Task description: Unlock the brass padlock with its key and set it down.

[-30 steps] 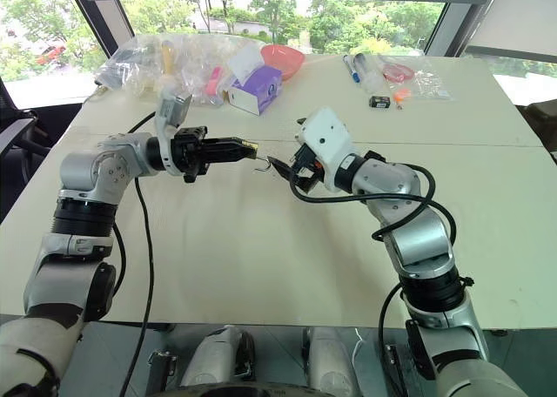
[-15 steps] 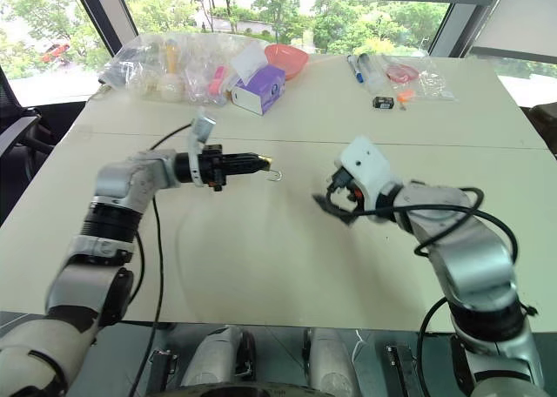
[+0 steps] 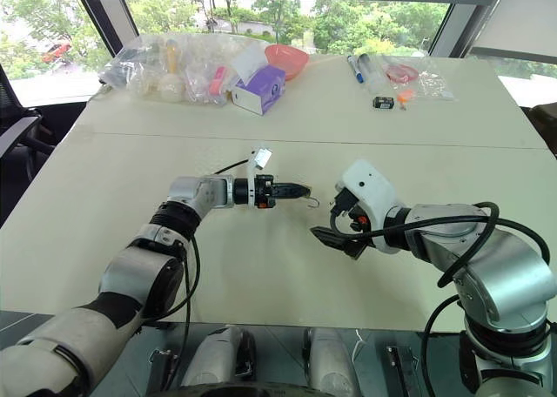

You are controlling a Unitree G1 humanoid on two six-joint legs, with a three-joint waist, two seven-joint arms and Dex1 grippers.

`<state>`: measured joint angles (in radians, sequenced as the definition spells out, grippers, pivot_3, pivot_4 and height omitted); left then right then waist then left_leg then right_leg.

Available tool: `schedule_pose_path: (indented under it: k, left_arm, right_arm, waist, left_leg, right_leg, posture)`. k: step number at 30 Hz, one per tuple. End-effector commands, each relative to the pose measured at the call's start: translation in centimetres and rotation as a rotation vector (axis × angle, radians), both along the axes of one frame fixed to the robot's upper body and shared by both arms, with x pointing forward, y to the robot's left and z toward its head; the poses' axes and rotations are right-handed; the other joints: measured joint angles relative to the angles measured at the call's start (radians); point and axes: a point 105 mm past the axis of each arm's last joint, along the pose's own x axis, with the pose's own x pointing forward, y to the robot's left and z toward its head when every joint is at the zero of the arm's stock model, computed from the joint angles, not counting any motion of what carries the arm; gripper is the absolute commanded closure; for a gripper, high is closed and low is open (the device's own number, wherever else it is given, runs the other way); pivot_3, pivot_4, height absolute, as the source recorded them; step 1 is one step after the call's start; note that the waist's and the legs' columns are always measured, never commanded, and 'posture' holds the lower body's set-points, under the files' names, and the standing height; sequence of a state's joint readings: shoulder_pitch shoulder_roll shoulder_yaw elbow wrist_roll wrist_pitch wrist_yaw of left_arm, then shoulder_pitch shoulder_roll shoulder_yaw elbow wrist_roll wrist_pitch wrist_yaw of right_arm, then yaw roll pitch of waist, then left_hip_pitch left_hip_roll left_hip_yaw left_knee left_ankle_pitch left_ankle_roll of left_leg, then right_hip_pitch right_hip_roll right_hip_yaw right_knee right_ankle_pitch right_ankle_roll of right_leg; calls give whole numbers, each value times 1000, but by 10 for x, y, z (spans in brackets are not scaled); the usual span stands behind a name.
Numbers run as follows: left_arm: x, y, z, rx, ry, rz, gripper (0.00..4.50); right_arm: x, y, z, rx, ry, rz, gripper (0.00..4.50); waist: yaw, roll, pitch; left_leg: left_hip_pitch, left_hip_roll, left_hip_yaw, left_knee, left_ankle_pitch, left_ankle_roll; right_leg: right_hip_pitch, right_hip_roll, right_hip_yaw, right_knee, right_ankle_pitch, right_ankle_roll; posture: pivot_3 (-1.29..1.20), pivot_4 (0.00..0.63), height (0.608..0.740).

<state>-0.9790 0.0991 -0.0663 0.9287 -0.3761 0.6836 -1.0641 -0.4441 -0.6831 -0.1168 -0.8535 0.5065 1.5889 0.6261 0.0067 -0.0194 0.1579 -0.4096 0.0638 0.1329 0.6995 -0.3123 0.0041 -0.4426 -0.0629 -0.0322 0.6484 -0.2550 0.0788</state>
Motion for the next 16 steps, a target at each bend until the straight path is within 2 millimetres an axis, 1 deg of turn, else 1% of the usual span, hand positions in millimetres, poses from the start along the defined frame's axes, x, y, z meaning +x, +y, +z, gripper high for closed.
schedule_pose_path:
  k: [1,4,5,7,8,11,12,13,15,16]
  left_arm:
    - [6,-3,6,25,-50,0,3490]
    - [8,2,6,39,-49,6,2135]
    - [9,5,5,53,-52,11,1590]
    - [14,13,2,127,-98,30,527]
    - [17,21,1,176,-133,43,88]
    - [28,47,8,271,-266,89,88]
    - [29,56,18,263,-316,93,88]
    - [28,63,27,251,-355,93,88]
    - [22,72,38,244,-411,80,88]
    - [19,79,47,236,-467,94,88]
  right_arm:
    - [3,1,7,-7,-64,-9,0]
    - [5,1,7,-5,-73,-12,0]
    - [5,1,7,-4,-75,-11,0]
    - [6,1,7,-5,-76,-9,0]
    - [6,1,6,-6,-77,-8,0]
    - [6,1,5,-6,-79,-11,0]
    - [7,0,4,-5,-80,-12,0]
    - [6,0,3,-4,-82,-12,0]
    - [6,0,1,-2,-89,-9,0]
    - [8,0,0,7,-102,-15,0]
  waist:
    - [0,0,0]
    - [0,0,0]
    - [0,0,0]
    - [0,0,0]
    - [0,-1,0]
    - [-16,-1,0]
    - [-23,-1,0]
    - [-27,0,-1]
    - [-26,0,0]
    - [-26,0,0]
  left_leg:
    - [0,0,0,0,0,0]
    - [0,0,0,0,0,0]
    - [0,0,0,0,0,0]
    - [0,0,0,0,0,0]
    - [0,0,0,0,0,0]
    - [1,0,0,0,0,0]
    - [1,1,0,0,0,0]
    - [1,1,0,-1,0,0]
    - [1,2,0,-1,0,0]
    - [1,2,0,-2,0,0]
  right_leg:
    - [0,0,0,0,0,0]
    - [0,0,0,0,0,0]
    - [0,0,0,0,0,0]
    - [0,0,0,0,0,0]
    - [0,0,0,0,0,0]
    - [1,0,0,1,0,0]
    - [0,0,0,1,0,0]
    - [0,1,0,1,0,0]
    - [-1,1,0,1,0,0]
    - [-1,1,0,2,0,0]
  posture:
    - [0,150,734]
    - [0,150,734]
    - [0,150,734]
    - [0,150,734]
    - [0,150,734]
    - [0,150,734]
    - [0,150,734]
    - [0,150,734]
    - [0,150,734]
    - [0,150,734]
